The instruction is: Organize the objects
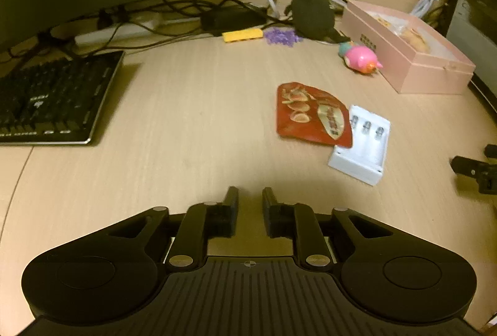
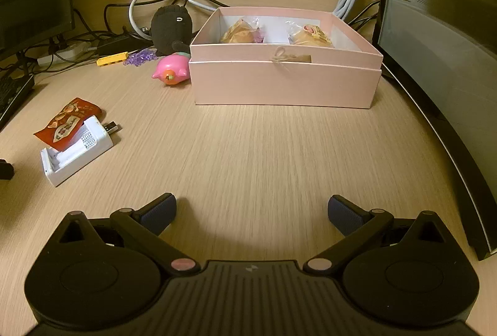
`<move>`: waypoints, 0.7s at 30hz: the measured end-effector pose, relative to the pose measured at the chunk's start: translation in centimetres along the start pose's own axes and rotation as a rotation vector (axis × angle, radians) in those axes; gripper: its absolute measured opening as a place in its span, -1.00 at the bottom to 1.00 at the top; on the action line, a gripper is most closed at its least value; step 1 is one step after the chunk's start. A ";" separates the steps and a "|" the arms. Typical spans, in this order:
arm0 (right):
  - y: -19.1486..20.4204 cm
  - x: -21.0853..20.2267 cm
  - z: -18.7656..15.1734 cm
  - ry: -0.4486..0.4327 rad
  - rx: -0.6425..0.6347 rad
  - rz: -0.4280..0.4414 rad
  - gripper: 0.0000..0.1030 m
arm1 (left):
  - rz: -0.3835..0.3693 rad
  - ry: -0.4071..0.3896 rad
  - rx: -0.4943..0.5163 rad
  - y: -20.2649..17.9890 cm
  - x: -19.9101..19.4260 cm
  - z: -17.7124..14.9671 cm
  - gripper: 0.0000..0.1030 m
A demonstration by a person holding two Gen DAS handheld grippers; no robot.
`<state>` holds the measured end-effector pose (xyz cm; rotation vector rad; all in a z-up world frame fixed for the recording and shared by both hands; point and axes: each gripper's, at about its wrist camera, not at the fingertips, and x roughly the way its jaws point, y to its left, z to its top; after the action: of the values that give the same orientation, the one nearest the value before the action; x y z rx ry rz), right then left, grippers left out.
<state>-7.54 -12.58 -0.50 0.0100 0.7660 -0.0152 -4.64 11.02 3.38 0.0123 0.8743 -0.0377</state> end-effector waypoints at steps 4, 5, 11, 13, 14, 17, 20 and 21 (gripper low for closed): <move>0.0 0.0 0.0 0.000 -0.001 0.001 1.00 | -0.031 0.019 0.031 -1.0 0.3 0.2 -0.01; 0.0 0.0 0.0 0.000 -0.002 0.002 1.00 | -0.034 0.023 0.053 -1.4 0.4 0.2 0.15; -0.1 0.0 0.0 0.000 -0.003 0.004 1.00 | -0.053 0.039 0.059 -2.6 0.9 0.3 0.62; 0.0 0.0 0.0 0.000 -0.003 0.004 1.00 | -0.061 0.045 0.061 -2.7 1.0 0.4 0.70; -0.1 0.0 0.0 0.000 -0.003 0.004 1.00 | -0.069 0.047 0.056 -2.7 1.1 0.4 0.77; -0.1 0.0 0.1 0.000 -0.004 0.007 1.00 | -0.090 0.047 0.042 -2.9 1.3 0.6 0.84; -0.1 0.0 0.1 0.000 -0.003 0.006 1.00 | -0.149 0.037 0.033 -3.5 1.6 1.1 0.82; 0.0 0.0 0.0 0.000 -0.003 0.006 1.00 | -0.176 0.034 0.035 -3.9 1.8 1.3 0.81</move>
<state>-7.50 -12.62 -0.47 0.0097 0.7656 -0.0084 -2.62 7.08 2.89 -0.0313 0.9072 -0.2178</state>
